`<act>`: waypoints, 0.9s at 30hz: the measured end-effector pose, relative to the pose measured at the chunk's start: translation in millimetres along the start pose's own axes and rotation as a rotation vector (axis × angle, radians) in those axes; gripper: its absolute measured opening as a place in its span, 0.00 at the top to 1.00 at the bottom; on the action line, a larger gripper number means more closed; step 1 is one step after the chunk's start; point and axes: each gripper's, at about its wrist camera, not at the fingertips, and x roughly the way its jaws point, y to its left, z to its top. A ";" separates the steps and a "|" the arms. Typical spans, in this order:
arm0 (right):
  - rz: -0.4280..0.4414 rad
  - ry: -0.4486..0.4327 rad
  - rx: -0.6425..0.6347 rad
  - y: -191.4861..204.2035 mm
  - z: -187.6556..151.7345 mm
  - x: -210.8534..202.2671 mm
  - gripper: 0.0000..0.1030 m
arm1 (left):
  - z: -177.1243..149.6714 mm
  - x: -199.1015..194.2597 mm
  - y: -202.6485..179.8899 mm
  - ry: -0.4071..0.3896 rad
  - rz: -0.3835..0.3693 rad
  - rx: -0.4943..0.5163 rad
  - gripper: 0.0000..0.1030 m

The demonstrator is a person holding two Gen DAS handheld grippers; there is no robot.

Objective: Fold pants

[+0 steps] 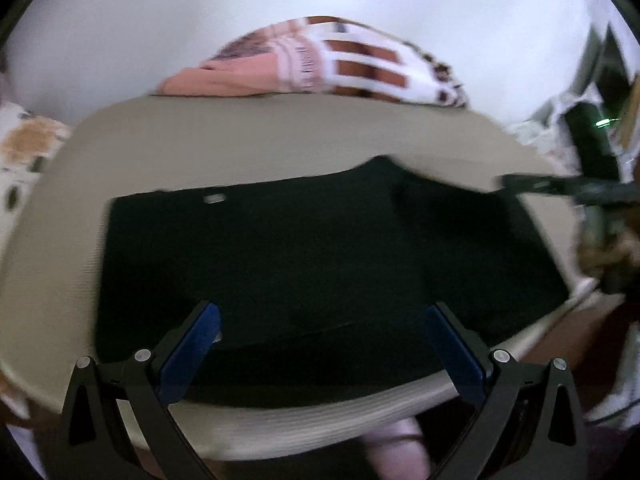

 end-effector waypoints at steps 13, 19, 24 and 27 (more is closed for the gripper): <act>0.042 0.088 -0.049 -27.5 15.5 59.7 0.49 | 84.7 104.8 -45.6 0.153 -0.469 0.007 0.01; 0.103 -0.048 0.111 -53.3 1.3 31.1 0.39 | 90.2 155.4 -68.5 0.301 -0.430 0.092 0.02; 0.153 -0.127 0.168 -58.3 -7.9 5.4 0.31 | 97.2 156.9 -80.8 0.327 -0.473 0.110 0.33; 0.179 -0.163 0.207 -61.8 -14.8 -6.2 0.27 | 97.0 165.3 -80.5 0.318 -0.401 0.109 0.93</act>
